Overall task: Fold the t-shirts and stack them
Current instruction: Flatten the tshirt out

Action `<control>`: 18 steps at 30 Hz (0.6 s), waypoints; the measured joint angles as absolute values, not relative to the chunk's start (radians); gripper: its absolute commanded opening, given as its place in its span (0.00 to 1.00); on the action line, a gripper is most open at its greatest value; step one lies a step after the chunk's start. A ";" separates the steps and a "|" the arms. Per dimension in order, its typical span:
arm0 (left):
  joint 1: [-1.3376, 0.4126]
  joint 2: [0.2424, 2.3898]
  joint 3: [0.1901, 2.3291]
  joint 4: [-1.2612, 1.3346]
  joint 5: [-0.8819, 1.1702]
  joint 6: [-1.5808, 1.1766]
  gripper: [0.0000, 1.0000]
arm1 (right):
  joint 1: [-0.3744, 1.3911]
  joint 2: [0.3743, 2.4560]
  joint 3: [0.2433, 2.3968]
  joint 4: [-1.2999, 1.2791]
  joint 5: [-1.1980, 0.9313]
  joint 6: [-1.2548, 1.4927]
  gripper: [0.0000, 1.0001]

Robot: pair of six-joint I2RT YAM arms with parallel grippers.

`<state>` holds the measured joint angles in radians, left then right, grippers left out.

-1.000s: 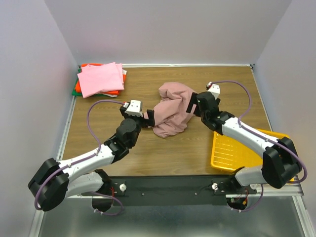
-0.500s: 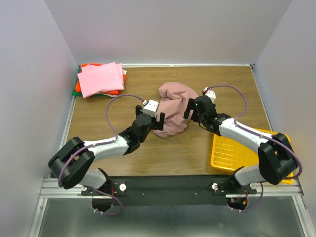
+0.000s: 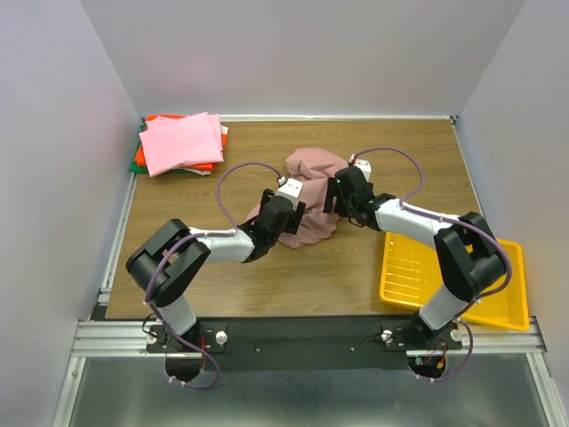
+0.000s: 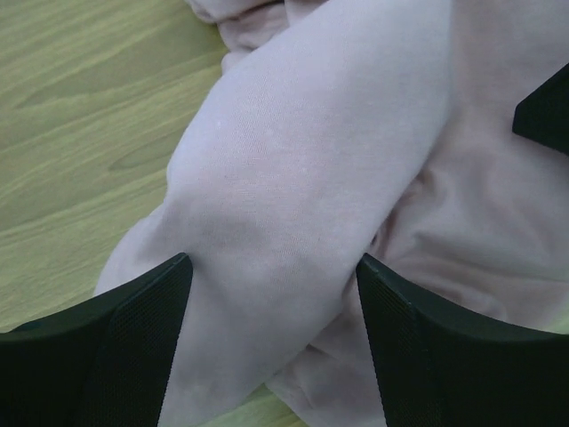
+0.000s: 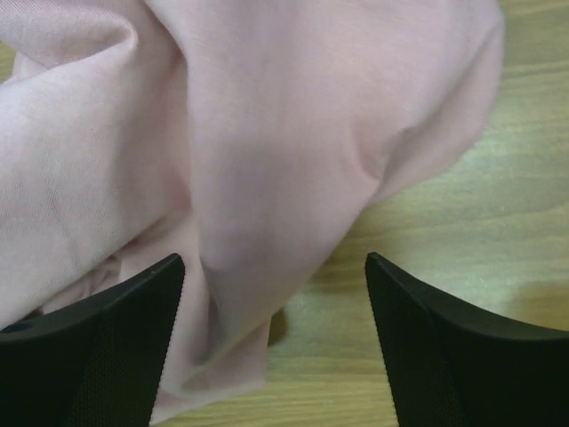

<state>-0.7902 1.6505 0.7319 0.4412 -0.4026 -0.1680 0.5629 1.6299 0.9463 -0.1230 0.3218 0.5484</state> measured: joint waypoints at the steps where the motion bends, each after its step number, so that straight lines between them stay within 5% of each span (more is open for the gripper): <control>1: -0.783 1.670 0.746 0.430 -0.402 -0.170 0.65 | 0.563 1.652 0.965 -0.122 0.316 0.541 0.66; 3: -0.767 1.699 0.764 0.412 -0.401 -0.177 0.53 | 0.563 1.681 0.985 -0.121 0.310 0.532 0.60; 4: -0.760 1.709 0.768 0.402 -0.401 -0.177 0.35 | 0.563 1.694 0.994 -0.122 0.307 0.533 0.47; 7: -0.748 1.724 0.779 0.386 -0.401 -0.179 0.03 | 0.563 1.731 1.014 -0.120 0.279 0.508 0.08; 9: -0.746 1.726 0.782 0.377 -0.403 -0.187 0.00 | 0.563 1.739 1.015 -0.122 0.253 0.500 0.00; 18: -0.734 1.636 0.794 0.269 -0.429 -0.206 0.00 | 0.563 1.534 1.015 -0.170 0.145 0.461 0.01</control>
<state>-0.7341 1.6356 0.7940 0.2687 -0.4286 -0.2062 0.5629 1.5337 1.0153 -0.1703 0.1452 0.4606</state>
